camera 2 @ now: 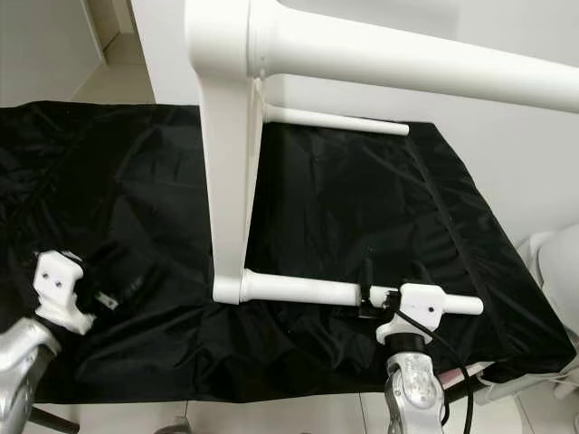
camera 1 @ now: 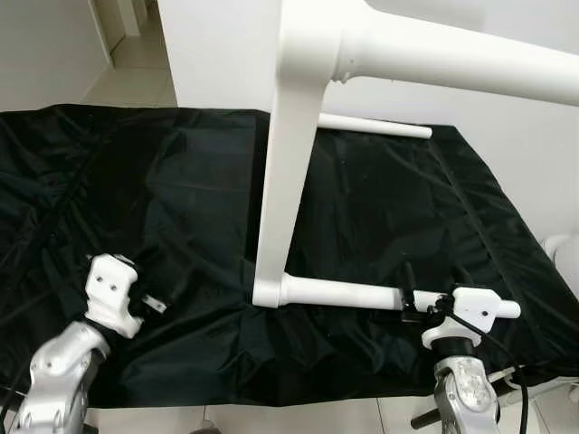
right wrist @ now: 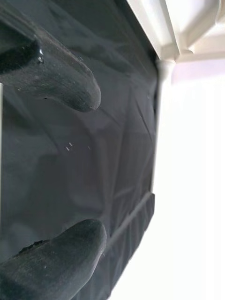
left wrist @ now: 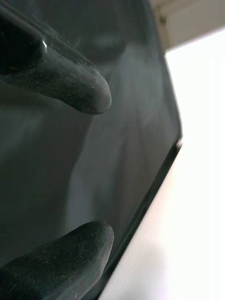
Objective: Building children table
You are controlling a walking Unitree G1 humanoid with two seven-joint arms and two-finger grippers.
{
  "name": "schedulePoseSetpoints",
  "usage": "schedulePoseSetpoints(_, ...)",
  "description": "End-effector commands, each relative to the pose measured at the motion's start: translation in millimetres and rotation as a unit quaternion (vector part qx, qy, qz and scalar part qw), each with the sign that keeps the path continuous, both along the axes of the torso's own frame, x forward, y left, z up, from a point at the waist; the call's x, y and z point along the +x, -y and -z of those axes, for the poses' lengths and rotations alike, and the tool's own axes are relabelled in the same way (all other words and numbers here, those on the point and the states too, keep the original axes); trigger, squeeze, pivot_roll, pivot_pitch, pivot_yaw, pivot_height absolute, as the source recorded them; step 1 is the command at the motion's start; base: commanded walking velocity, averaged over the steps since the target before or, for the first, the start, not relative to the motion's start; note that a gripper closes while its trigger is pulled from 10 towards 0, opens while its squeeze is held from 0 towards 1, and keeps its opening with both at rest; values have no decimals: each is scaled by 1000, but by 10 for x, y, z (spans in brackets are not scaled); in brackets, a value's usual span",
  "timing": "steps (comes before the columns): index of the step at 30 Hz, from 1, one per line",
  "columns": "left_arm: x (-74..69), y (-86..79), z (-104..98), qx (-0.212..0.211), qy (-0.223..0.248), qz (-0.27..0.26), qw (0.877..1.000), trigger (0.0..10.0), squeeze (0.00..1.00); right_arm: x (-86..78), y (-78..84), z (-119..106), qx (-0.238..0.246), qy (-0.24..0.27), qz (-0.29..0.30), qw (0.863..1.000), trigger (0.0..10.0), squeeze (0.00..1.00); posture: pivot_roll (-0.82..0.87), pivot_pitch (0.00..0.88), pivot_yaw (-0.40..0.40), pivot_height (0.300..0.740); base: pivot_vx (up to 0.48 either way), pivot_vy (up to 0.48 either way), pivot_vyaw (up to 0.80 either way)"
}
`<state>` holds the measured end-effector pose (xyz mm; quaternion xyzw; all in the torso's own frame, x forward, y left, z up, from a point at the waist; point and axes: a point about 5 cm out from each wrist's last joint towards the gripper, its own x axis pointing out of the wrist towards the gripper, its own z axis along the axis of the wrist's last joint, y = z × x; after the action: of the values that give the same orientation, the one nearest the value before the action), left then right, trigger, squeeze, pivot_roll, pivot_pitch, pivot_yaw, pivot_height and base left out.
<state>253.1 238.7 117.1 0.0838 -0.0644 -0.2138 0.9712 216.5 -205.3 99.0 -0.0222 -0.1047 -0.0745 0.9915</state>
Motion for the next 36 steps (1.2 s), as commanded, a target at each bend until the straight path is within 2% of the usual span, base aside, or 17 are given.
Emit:
schedulePoseSetpoints(1, 40, -104, 41, -23, -4, -79, 997, 10000, 0, 11, 84, 6, 3, 2, 19, 1000, 10000, 0, 136, 0, -43, 740, 0, 0, 0)
schedulePoseSetpoints(3, 152, -131, 27, -35, 4, -102, 994, 10000, 0, 59, 143, -18, 0, 7, 28, 1000, 10000, 0, 129, 0, -37, 740, 0, 0, 0)
schedulePoseSetpoints(12, 334, -66, 111, -61, -3, -124, 990, 10000, 0, 132, 152, 13, -4, -3, 39, 999, 10000, 0, 109, 0, -26, 740, 0, 0, 0)
schedulePoseSetpoints(13, 373, -2, 154, -61, -10, -123, 990, 10000, 0, 155, 134, 16, -9, -5, 37, 999, 10000, 0, 89, 0, -15, 740, 0, 0, 0)
schedulePoseSetpoints(14, 413, 155, 241, -71, -27, -110, 991, 10000, 0, 195, 104, -5, -13, -1, 28, 1000, 10000, 0, 63, 0, 14, 740, 0, 0, 0)
schedulePoseSetpoints(20, 456, 238, 295, -68, -43, -89, 993, 10000, 0, 215, 89, 6, -22, -4, 28, 999, 10000, 0, 28, 0, 58, 740, 0, 0, 0)
schedulePoseSetpoints(24, 493, 234, 285, -60, -43, -84, 994, 10000, 0, 219, 104, 0, -25, -2, 32, 999, 10000, 0, 28, 0, 58, 740, 0, 0, 0)
schedulePoseSetpoints(26, 571, 151, 241, -55, -41, -97, 993, 10000, 0, 222, 105, -5, -26, 1, 39, 999, 10000, 0, 10, 0, 85, 740, 0, 0, 0)
schedulePoseSetpoints(28, 571, 151, 241, -55, -41, -97, 993, 10000, 0, 222, 105, -5, -26, 1, 39, 999, 10000, 0, 10, 0, 85, 740, 0, 0, 0)
schedulePoseSetpoints(29, 664, 52, 176, -45, -41, -112, 992, 10000, 0, 221, 92, -14, -25, 5, 47, 999, 10000, 0, 12, 0, 84, 740, 0, 0, 0)
schedulePoseSetpoints(30, 691, 27, 156, -41, -39, -116, 992, 10000, 0, 220, 86, -16, -26, 6, 50, 998, 10000, 0, 12, 0, 84, 740, 0, 0, 0)
schedulePoseSetpoints(35, 729, 1, 117, -36, -35, -123, 991, 10000, 0, 220, 77, -17, -25, 6, 51, 998, 10000, 0, 22, 0, 71, 740, 0, 0, 0)
schedulePoseSetpoints(36, 756, -18, 97, -25, -36, -133, 990, 10000, 0, 220, 80, -15, -21, 6, 52, 998, 10000, 0, 31, 0, 61, 740, 0, 0, 0)
